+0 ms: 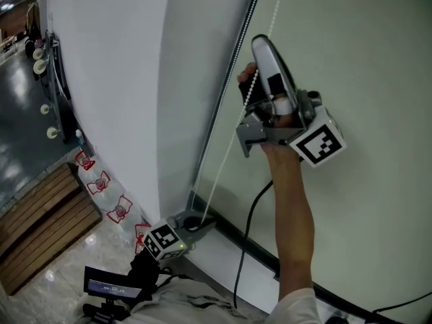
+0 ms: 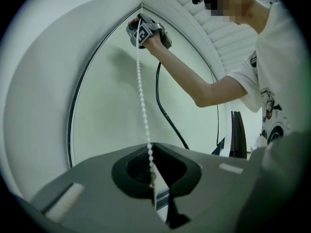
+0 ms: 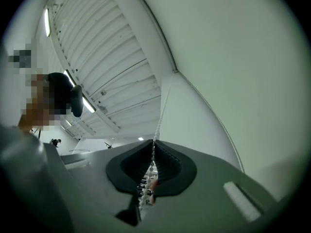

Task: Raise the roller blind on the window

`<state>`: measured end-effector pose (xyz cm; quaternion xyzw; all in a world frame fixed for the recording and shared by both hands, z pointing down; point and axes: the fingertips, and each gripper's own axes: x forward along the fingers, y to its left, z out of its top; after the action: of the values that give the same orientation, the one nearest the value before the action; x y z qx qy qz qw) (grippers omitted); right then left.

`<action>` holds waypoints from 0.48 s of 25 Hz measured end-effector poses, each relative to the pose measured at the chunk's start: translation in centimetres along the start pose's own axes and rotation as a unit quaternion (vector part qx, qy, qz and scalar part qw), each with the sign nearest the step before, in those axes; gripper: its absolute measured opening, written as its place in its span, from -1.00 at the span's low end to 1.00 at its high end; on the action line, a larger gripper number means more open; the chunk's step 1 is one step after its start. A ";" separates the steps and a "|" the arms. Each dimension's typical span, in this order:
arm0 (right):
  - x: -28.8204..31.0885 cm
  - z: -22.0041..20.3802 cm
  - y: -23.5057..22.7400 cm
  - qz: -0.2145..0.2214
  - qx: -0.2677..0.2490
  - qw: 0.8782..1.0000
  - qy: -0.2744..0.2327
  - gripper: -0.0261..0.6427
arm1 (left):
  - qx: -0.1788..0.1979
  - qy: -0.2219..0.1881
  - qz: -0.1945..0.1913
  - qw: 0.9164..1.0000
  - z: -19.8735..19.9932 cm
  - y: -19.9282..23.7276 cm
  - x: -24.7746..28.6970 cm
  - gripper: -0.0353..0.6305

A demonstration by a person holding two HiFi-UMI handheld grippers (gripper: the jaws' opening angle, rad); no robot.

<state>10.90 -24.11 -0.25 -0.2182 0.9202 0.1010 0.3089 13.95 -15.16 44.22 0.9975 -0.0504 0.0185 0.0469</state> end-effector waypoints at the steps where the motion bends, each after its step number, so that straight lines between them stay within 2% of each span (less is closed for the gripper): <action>1: -0.3 -0.3 -0.3 -0.003 0.006 1.000 0.000 -0.89 | -0.002 0.000 0.002 1.000 0.4 0.2 0.1 -0.90; 6: -4.8 -6.2 2.2 -0.011 0.012 1.000 -0.007 -0.89 | 0.004 -0.002 0.006 1.000 -3.0 0.3 -1.2 -0.90; 12: -8.7 -12.2 2.6 -0.041 0.037 0.998 0.031 -0.89 | 0.001 -0.002 0.005 1.000 -2.8 0.5 -1.3 -0.90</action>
<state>9.51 -22.76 14.79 -0.2469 0.9227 0.0479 0.2923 12.56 -15.21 47.00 0.9972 -0.0559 0.0173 0.0456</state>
